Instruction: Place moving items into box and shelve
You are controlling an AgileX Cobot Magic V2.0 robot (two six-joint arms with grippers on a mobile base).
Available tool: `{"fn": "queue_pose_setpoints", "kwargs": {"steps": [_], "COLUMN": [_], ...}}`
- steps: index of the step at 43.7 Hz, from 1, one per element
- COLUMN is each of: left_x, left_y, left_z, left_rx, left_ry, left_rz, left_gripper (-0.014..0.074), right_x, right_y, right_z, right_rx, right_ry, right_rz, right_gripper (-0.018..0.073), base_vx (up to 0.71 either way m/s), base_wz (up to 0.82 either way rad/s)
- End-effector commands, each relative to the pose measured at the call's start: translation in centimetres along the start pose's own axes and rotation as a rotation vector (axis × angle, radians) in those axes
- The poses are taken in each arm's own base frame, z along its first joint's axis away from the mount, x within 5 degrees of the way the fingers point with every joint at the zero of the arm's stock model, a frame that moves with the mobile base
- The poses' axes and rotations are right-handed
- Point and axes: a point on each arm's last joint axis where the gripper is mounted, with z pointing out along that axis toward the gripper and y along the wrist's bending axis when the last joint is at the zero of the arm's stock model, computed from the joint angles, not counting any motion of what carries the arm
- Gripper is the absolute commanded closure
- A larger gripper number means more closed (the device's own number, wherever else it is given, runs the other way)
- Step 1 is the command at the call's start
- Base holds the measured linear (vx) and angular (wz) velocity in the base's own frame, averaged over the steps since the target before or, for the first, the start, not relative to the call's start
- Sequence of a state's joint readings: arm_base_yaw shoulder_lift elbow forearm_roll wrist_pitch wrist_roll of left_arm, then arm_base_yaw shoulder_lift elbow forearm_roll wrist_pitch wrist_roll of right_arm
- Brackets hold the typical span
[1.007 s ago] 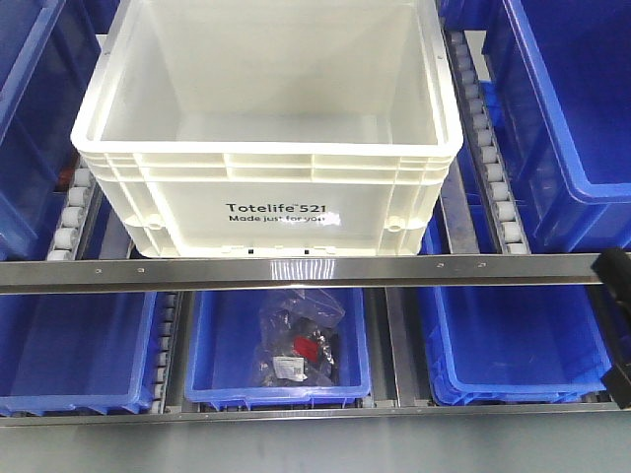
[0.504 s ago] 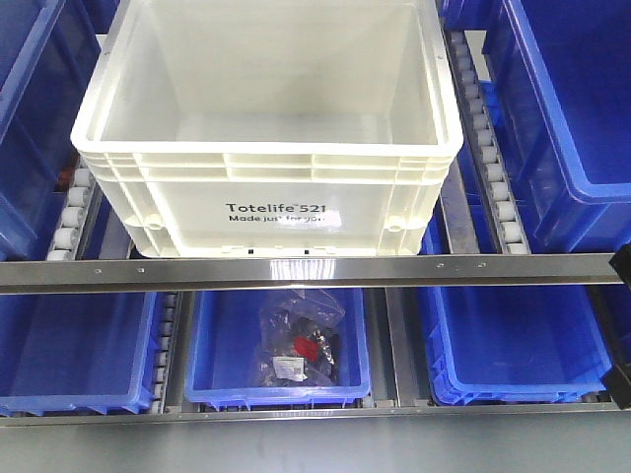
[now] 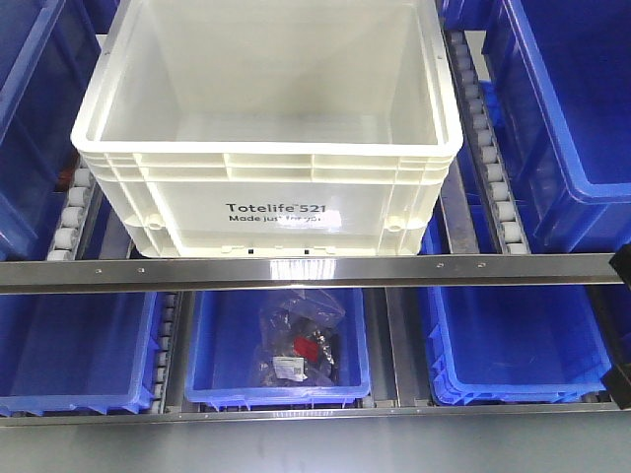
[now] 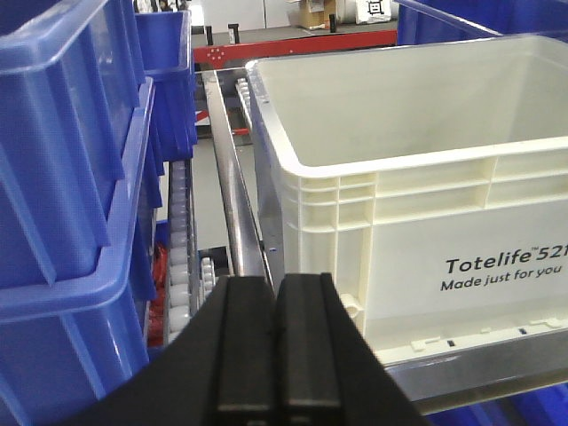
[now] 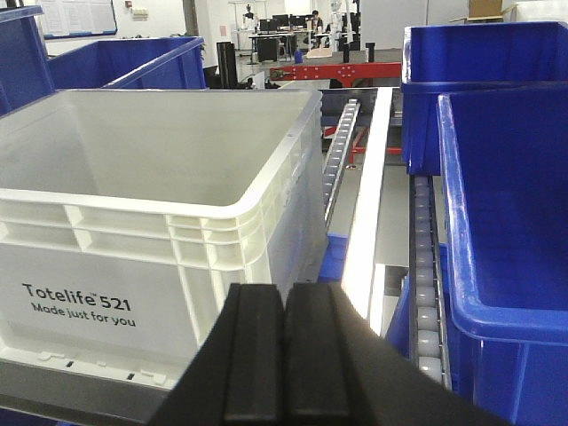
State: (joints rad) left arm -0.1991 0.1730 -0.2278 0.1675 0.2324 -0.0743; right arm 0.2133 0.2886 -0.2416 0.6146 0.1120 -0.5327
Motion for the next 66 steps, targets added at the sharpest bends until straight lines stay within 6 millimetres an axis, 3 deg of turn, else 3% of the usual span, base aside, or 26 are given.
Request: {"fn": "queue_pose_setpoints", "kwargs": {"steps": [1,11,16,17,18,34,66], "left_x": [-1.6,-1.5,-0.4,5.5,5.8,6.8,6.8], "left_y": [0.0,0.0,0.0,-0.9,-0.9,-0.8,-0.7], "left_z": [-0.1,-0.1,-0.7,-0.4,-0.3,-0.2,-0.2], "left_rx": [0.008,0.005,0.0,0.028,0.029,0.015,0.014], "left_ry": [-0.102,-0.086,-0.11,-0.209,-0.199,-0.042,-0.034], "left_rz": [0.009,0.014,0.029,0.018,0.018,0.022,0.022], "left_gripper": [0.0605,0.0605,0.0605,0.0605,0.0605,0.0605,0.0605], "right_x": [-1.5,-1.5,-1.5,-1.5,-1.5,-1.5,-1.5], "right_y": [-0.3,-0.3,-0.2,-0.3,-0.2,-0.2,-0.2], "right_z": [0.0,0.0,0.0,0.0,0.0,0.0,0.0], "right_rx": [0.034,0.034,0.034,0.035,0.034,0.034,0.034], "right_ry": [-0.079,-0.079,-0.078,-0.079,-0.078,-0.078,-0.078], "right_rz": [-0.001,-0.001,-0.001,-0.001,-0.001,-0.001,-0.001], "right_gripper": [0.0567,0.0567,0.0567,0.0567,0.0567,0.0567,0.0567], "base_vx": [0.0,0.0,0.0,0.0,0.0,0.0,0.0], "base_wz": [0.0,0.0,0.0,0.0,0.0,0.0,0.0]}}
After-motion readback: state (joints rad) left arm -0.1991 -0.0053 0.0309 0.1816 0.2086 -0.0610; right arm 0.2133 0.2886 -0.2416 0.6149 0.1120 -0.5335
